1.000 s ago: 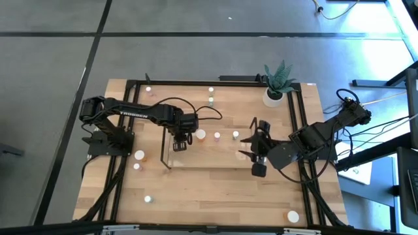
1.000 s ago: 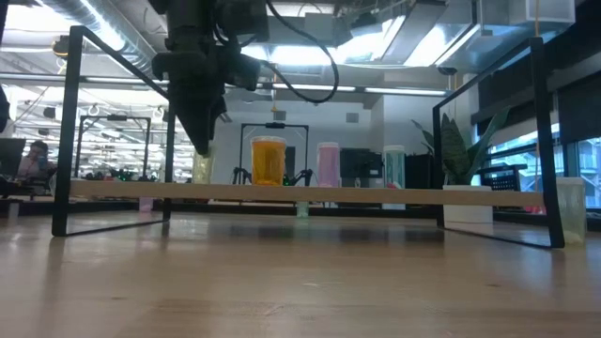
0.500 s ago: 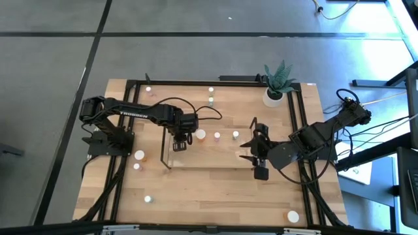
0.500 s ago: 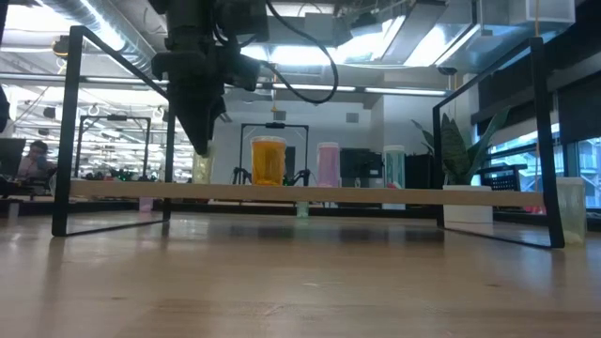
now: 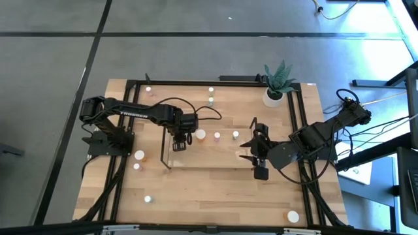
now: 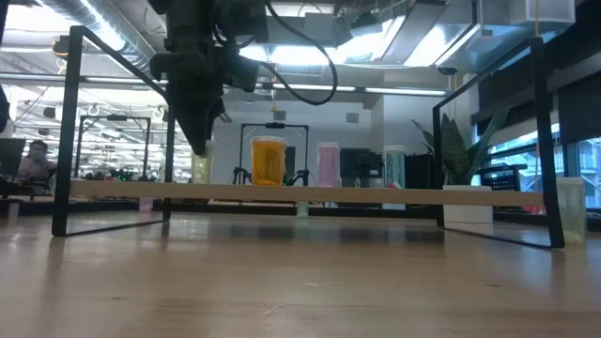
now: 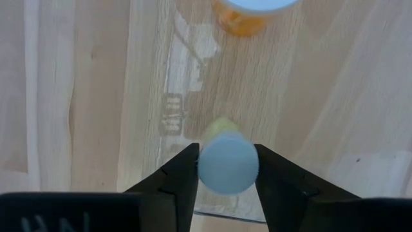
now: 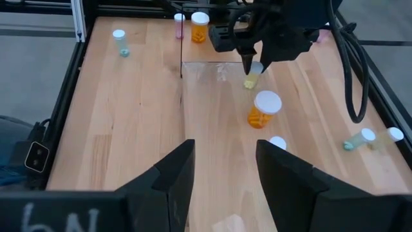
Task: Pick and place medicine bottles onto shelf by color
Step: Put the left yellow pill bottle on the shelf, then put the bottom orange pill bottle aligned with the orange pill bottle on the shelf
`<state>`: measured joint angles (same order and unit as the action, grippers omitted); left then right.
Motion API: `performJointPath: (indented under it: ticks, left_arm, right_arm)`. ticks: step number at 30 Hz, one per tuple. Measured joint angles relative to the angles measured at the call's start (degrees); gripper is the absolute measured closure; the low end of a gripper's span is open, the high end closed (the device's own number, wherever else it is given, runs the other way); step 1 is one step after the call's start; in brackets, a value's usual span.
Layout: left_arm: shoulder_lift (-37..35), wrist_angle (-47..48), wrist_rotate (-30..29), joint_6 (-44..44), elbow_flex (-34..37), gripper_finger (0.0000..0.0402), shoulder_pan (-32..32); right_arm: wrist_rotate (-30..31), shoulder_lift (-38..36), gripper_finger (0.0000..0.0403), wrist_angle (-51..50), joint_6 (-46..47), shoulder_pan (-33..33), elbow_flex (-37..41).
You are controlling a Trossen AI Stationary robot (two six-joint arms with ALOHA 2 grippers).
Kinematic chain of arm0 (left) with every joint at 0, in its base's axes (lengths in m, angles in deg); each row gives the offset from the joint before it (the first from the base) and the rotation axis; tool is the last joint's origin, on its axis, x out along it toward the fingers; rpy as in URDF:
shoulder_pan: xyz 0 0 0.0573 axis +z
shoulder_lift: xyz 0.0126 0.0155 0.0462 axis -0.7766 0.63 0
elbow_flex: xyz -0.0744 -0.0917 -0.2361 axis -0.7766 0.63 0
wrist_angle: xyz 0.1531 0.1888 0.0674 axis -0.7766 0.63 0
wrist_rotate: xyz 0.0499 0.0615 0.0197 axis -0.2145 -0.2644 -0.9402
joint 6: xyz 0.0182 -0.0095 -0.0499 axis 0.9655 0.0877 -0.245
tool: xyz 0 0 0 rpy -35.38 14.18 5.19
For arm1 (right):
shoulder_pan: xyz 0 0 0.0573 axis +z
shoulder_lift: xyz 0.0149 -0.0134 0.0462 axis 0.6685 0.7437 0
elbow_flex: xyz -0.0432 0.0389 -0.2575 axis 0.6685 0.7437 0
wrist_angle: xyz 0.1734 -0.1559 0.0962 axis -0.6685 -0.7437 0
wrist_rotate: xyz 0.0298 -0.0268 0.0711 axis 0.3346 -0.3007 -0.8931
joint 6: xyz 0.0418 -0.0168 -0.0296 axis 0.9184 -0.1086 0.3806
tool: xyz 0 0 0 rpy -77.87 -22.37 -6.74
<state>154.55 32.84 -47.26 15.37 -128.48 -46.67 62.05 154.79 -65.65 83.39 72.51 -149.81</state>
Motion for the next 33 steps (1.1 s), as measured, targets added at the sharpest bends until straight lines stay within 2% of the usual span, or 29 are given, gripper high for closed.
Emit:
performJointPath:
  ticks: [6, 17, 25, 33]
  left_arm:
    - [0.01, 0.03, 0.0, -0.04, 0.09, 0.0229, 0.0]
    - [0.01, 0.38, -1.52, -1.26, 0.07, 0.014, 0.0]
    - [-1.06, 2.96, -1.97, -1.15, -1.36, 0.0134, -0.02]
    - [-1.62, 6.95, -4.07, 0.31, -10.25, 0.0134, -2.46]
  right_arm:
    - [0.0, 0.0, 0.0235, 0.0, 0.0, 0.0, 0.0]
    - [0.0, 0.0, 0.0235, 0.0, 0.0, -0.01, 0.0]
    - [0.0, -0.03, 0.0235, 0.04, 0.0, 0.01, 0.0]
    - [0.01, -0.04, 0.0235, 0.54, 0.0, 0.0, 0.0]
